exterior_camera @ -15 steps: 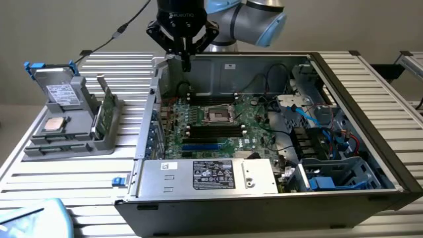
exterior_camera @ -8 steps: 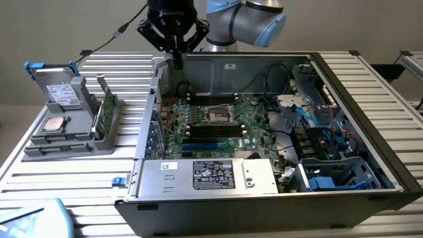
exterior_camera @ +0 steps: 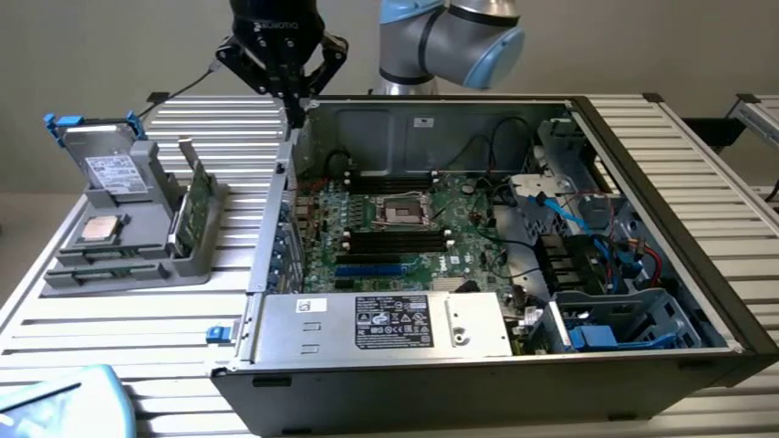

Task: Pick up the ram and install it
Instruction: 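Reach for the ram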

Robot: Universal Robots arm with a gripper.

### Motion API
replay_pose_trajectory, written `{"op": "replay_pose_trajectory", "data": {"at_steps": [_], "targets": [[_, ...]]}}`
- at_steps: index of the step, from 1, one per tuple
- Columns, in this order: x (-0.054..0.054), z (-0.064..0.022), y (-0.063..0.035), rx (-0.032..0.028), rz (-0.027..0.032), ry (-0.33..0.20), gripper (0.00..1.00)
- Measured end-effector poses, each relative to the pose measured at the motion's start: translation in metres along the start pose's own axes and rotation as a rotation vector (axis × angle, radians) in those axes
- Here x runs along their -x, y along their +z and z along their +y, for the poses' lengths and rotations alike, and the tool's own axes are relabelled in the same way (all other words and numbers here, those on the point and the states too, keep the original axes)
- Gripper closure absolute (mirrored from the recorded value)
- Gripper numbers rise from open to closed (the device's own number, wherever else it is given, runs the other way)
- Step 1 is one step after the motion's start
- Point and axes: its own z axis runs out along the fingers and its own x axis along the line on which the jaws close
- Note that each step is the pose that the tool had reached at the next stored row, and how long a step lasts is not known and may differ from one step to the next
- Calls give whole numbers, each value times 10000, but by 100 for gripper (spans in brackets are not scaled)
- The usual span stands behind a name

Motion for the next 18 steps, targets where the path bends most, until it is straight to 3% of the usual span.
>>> {"op": "replay_pose_trajectory", "data": {"at_steps": [18], "targets": [[-720,-30,47,-24,328,0,89]]}}
